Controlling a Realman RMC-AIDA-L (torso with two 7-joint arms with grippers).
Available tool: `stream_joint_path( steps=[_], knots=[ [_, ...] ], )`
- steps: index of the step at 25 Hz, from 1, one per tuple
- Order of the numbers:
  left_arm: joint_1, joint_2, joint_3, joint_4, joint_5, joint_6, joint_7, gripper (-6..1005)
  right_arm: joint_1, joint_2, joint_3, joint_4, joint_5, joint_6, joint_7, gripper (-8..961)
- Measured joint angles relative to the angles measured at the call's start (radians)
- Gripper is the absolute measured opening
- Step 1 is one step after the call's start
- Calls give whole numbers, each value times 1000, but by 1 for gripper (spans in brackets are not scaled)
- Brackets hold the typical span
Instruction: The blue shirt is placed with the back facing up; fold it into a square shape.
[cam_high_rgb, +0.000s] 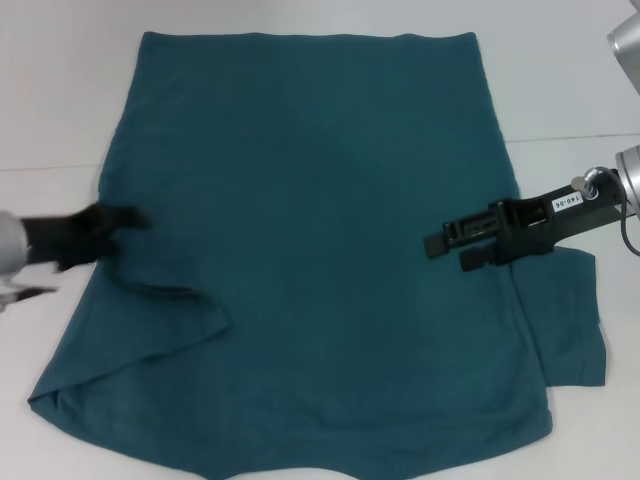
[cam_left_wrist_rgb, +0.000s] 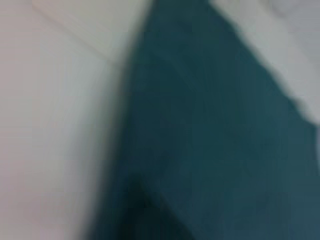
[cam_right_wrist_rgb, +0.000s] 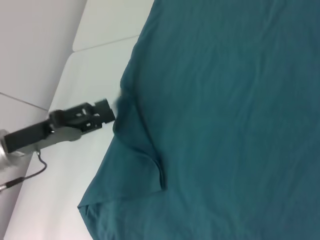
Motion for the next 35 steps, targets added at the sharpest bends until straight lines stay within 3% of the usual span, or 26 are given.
stream_joint_path(
  steps=[3,6,14,18,24,30,33,35],
  knots=[
    [7,22,-16,-15,-208,148,102,628,-2,0,6,-1,0,-3,-3,848],
    [18,39,-66,-7,-280,259,123,627,-5,-1,7,-4,0,-4,-4,834],
    [81,45,-84,51,-242,323,113,626,-9,-1,8,-6,-3,-2,-18,799],
    [127,43,-83,133,-160,470,138,625,-10,-1,8,-10,-2,-11,-51,782],
    [215,-2,-71,295,-122,739,358,623,-20,1,12,-40,4,-12,-97,755],
    [283,-55,-18,339,-121,790,476,622,-40,41,45,-98,6,-10,-159,729],
    [291,-74,-9,339,-121,787,482,622,-43,42,60,-104,3,-6,-156,716],
    [292,-86,-11,335,-123,782,483,622,-49,30,61,-105,-1,-9,-133,707]
  ],
)
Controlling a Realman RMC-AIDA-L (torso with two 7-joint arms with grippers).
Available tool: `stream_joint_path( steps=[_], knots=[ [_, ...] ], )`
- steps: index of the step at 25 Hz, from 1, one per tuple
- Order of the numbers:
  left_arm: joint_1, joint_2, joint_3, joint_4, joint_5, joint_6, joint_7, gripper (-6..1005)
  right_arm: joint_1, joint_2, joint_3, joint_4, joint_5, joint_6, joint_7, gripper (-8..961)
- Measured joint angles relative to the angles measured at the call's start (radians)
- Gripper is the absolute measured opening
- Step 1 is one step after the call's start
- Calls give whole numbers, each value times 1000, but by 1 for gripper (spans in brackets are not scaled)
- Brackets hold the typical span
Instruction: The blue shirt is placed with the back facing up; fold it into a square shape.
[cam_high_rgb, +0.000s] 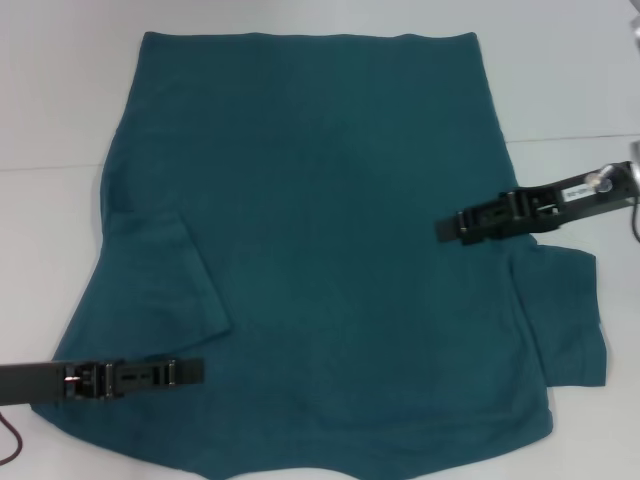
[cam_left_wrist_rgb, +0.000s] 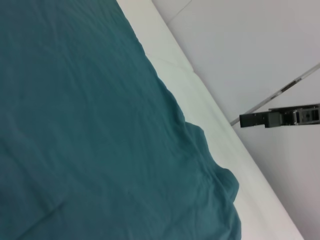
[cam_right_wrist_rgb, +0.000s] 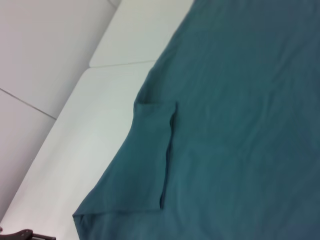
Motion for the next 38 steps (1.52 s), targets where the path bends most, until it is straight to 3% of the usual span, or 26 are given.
stream_joint_path(
  steps=[6,12,16,22,27,38],
  knots=[
    [-7,-4,-2,-3,-5,-16,-8,622,-54,-56,45,-8,-1,-89,54,635],
    [-14,-5,-5,-4,-9,-33,-12,621,-129,-117,123,-11,-14,-127,128,679],
    [-16,-6,-6,-4,-9,-49,-20,621,-141,-138,121,-14,-109,-147,164,709],
    [-17,-9,-6,-4,-9,-54,-22,622,-142,-135,121,-28,-229,-156,180,905],
    [-21,-13,-6,-3,-9,-66,-22,621,-143,-128,119,-27,-270,-146,181,912],
    [-23,-17,-6,-3,-8,-80,-22,622,-146,-78,122,-16,-316,-71,181,909]
  ],
)
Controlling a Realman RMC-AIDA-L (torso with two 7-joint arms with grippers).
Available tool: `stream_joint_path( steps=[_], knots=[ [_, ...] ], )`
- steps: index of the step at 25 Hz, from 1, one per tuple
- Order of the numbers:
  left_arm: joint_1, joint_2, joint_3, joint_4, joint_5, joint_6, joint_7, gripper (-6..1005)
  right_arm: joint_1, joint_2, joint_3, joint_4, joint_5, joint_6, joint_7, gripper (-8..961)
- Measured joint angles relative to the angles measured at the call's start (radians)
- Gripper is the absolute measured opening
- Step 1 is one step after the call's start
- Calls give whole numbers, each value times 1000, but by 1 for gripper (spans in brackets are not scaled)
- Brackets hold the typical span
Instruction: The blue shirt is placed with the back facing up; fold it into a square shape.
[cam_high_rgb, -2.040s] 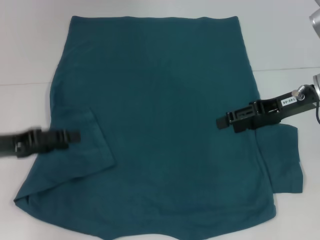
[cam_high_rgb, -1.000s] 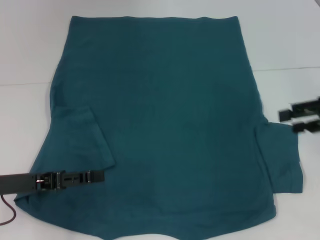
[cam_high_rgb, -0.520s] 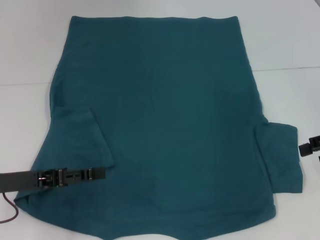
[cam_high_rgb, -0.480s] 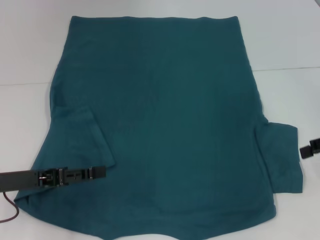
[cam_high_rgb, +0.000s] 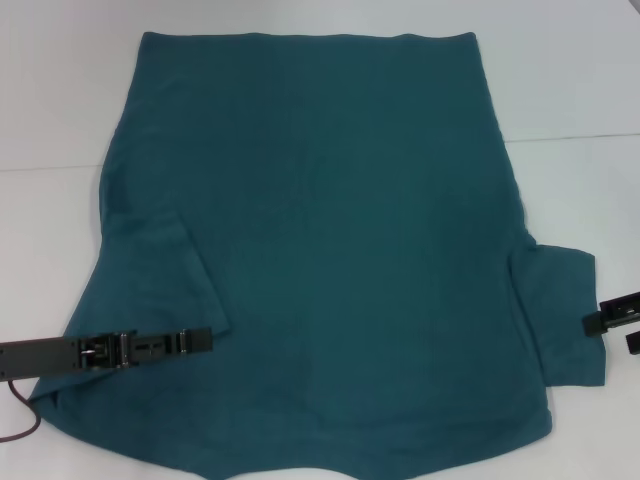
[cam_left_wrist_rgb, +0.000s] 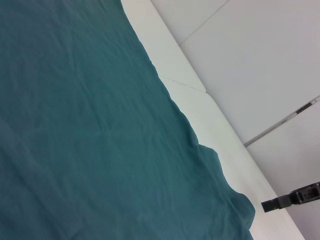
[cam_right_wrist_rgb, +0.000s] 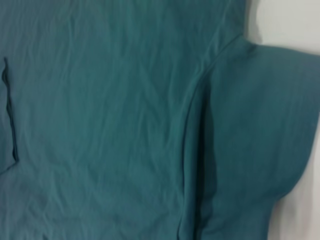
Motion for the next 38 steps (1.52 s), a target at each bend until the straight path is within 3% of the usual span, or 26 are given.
stream_joint_path(
  steps=[10,30,38],
  knots=[
    [-1,-2,0,-9,0,-15,0,621,0,27,-7,6,-1,45,0,907],
    [-10,-2,0,-26,0,-24,1,618,17,53,-58,57,0,162,17,906],
    [-11,-2,0,-26,0,-26,1,617,20,56,-57,57,3,168,32,807]
  ],
)
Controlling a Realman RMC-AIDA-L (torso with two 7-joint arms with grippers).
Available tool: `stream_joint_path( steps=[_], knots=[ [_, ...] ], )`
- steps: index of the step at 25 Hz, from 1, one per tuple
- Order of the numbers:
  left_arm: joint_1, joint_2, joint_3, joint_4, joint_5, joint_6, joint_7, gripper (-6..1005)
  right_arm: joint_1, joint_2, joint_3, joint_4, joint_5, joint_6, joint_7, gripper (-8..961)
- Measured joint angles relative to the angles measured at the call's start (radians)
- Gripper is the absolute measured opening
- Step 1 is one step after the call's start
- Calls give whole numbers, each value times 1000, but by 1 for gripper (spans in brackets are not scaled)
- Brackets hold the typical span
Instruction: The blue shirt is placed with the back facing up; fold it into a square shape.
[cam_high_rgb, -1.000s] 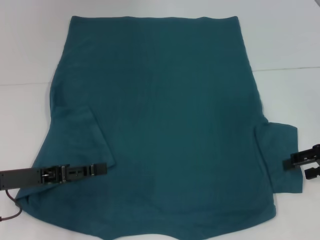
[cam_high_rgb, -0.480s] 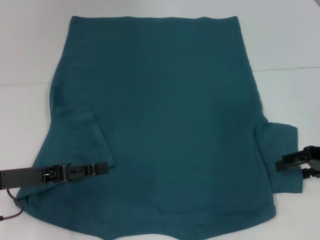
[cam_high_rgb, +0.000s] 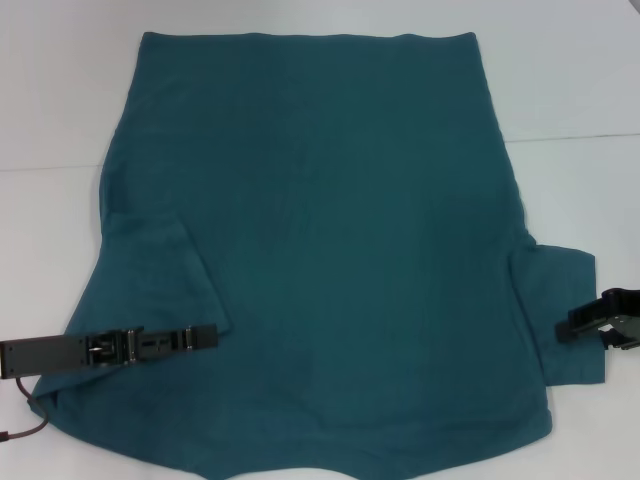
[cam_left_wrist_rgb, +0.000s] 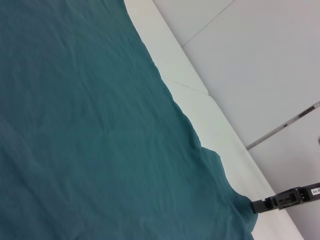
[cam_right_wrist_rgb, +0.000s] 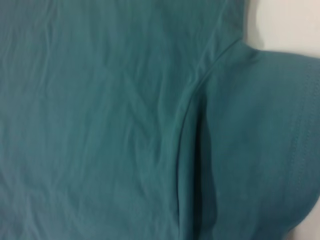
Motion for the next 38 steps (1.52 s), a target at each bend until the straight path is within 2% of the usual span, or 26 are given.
stream_joint_path(
  steps=[6,11,17,22,26,31,38],
  knots=[
    [0,0,0,0,0,0,0,616,1,0,-8,1,-3,7,8,606],
    [0,0,0,0,0,0,0,617,1,-1,-5,0,-2,9,3,366],
    [0,0,0,0,0,0,0,618,4,3,-13,-9,-2,5,-5,124],
    [2,0,0,0,0,0,-1,618,4,-13,-12,-15,-3,-8,5,31],
    [7,1,0,0,0,0,-10,618,-3,-25,-14,-48,-32,-11,36,32],
    [8,2,-1,0,0,0,-16,618,-1,-28,-6,-100,-123,-16,76,32],
    [8,5,-2,0,0,0,-26,618,12,-38,-4,-167,-164,-37,116,33]
  ],
)
